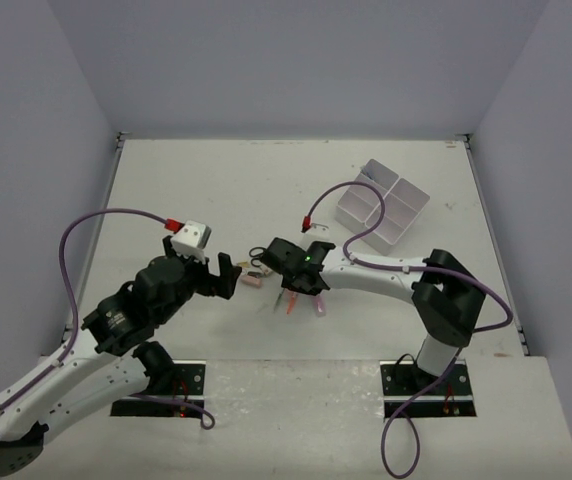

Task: Sort the stationery into containers
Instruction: Pick up the pen from the center of the board.

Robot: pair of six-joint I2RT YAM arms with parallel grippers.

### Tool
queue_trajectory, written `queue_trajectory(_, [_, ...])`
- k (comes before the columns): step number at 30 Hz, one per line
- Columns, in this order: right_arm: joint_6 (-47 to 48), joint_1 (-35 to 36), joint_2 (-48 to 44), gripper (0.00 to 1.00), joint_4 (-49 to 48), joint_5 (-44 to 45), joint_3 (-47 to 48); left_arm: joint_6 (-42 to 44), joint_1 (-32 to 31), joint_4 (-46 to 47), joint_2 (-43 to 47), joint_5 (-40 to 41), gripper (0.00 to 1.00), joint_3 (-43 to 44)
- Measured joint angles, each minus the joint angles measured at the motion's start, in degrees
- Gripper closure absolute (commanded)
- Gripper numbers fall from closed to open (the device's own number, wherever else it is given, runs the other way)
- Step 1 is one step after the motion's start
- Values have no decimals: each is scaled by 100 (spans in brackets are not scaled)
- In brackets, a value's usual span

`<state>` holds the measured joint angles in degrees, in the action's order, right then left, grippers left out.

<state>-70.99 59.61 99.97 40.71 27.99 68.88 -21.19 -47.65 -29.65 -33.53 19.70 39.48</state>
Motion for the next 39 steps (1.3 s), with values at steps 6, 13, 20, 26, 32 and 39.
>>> queue_trajectory(6, [-27, -7, 199, 60, -2, -2, 0, -2, -77, 0, -5, 3, 0, 0])
queue_trajectory(13, [-33, -83, 230, 62, -71, -4, -66, -1, -126, 0, -63, 6, 0, 0])
queue_trajectory(20, [3, -186, 336, 63, -216, -54, -92, -2, -130, 0, -131, 16, 0, 0])
queue_trajectory(26, [36, -264, 395, 67, -310, -74, -98, -2, -130, -2, -191, 23, 0, 0])
queue_trajectory(32, [70, -295, 400, 67, -370, -78, -101, -2, -130, -2, -205, 23, 0, 0])
queue_trajectory(39, [109, -300, 629, 69, -455, -212, -103, -2, -130, -1, -229, 23, 0, 0])
